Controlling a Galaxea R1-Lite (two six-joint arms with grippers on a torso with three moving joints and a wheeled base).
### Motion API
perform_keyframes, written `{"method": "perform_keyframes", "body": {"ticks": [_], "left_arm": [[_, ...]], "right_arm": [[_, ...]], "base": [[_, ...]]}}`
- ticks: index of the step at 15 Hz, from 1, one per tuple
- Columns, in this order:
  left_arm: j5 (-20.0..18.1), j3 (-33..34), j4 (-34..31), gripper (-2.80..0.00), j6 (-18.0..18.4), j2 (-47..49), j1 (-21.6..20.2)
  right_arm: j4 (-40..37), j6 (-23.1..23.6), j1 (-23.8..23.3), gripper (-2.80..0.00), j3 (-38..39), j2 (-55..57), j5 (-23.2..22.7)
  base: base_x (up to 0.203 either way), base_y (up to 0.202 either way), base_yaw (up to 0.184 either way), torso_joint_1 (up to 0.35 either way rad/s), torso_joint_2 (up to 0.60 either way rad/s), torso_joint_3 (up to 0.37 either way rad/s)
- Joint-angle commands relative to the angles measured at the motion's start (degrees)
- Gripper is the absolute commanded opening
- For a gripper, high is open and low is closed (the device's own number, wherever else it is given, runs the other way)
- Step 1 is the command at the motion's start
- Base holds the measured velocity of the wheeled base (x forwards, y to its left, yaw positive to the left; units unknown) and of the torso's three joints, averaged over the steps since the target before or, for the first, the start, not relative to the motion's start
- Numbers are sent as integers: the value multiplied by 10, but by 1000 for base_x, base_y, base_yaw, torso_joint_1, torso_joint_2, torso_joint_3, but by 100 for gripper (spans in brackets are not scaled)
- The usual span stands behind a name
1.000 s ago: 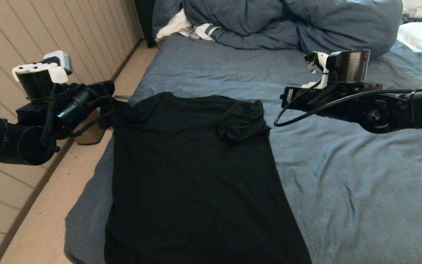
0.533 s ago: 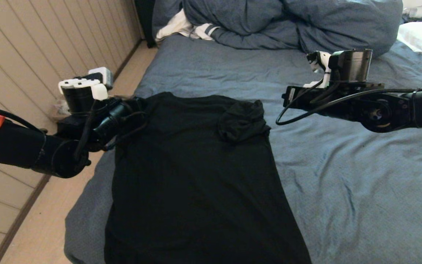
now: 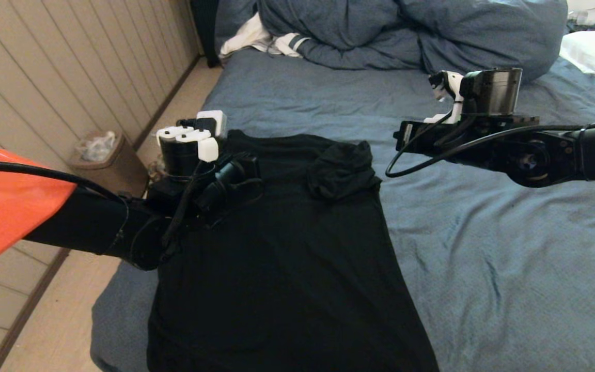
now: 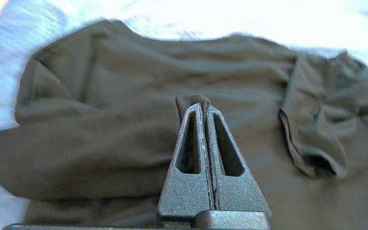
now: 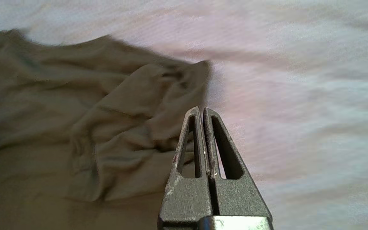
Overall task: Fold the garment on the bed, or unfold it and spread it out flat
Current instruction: Fold the black T-shirt
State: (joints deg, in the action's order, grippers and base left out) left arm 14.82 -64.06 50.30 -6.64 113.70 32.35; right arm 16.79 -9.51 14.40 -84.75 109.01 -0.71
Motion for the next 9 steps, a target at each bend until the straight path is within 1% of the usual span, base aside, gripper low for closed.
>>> {"method": "perform_keyframes", "body": {"ticks": [1, 5, 7, 9], "left_arm": [[1, -4, 3, -280, 0, 20, 15], [1, -4, 5, -280, 0, 30, 15], [3, 3, 47, -280, 10, 56, 16], [4, 7, 52, -280, 12, 59, 17]], "right_arm": [[1, -1, 0, -280, -1, 0, 0], [1, -1, 0, -280, -1, 0, 0], [1, -1, 0, -280, -1, 1, 0], [0, -1, 0, -280, -2, 2, 0]], "base": [[0, 0, 0, 0, 0, 0], [0, 0, 0, 0, 0, 0], [0, 0, 0, 0, 0, 0], [0, 0, 0, 0, 0, 0]]}}
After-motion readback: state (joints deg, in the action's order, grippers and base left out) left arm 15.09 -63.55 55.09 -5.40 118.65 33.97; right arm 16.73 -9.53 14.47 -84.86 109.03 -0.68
